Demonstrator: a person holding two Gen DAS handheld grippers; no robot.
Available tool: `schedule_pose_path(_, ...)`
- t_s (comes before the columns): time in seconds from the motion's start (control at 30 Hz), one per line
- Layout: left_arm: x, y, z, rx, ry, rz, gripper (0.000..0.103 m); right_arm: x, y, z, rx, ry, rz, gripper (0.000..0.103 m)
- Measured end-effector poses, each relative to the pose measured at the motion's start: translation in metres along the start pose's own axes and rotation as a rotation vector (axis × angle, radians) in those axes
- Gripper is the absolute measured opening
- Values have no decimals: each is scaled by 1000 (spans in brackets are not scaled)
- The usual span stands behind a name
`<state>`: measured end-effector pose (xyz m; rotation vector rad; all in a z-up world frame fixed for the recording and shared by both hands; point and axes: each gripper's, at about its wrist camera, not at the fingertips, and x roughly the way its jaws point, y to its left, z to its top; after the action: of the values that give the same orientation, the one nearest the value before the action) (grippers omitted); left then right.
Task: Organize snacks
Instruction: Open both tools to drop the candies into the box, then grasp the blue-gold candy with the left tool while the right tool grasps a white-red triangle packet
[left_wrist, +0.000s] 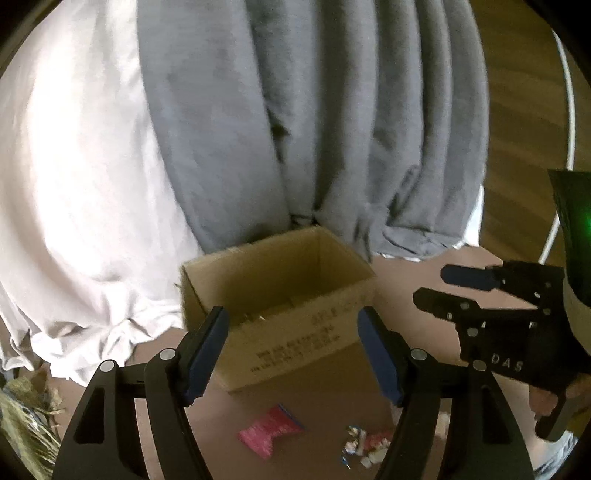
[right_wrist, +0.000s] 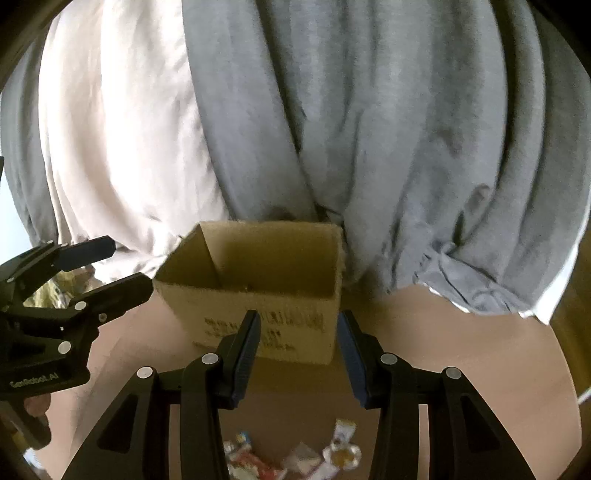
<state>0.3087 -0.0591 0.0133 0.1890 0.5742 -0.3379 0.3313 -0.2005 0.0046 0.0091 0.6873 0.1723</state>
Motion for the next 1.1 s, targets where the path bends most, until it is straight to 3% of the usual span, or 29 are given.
schedule_pose_path(0.4,1,-32,-55,32,104,-42,72,-20,-15,-64,39,111,-61,44)
schedule_pose_path(0.77,23,-39,-101,25,220,-40,71,0,-17,-121,111,307,-63,44)
schedule_pose_path(1.1,62,-39,-131,-27,334,-90,55,25,-20,-163,204,469,-58,44)
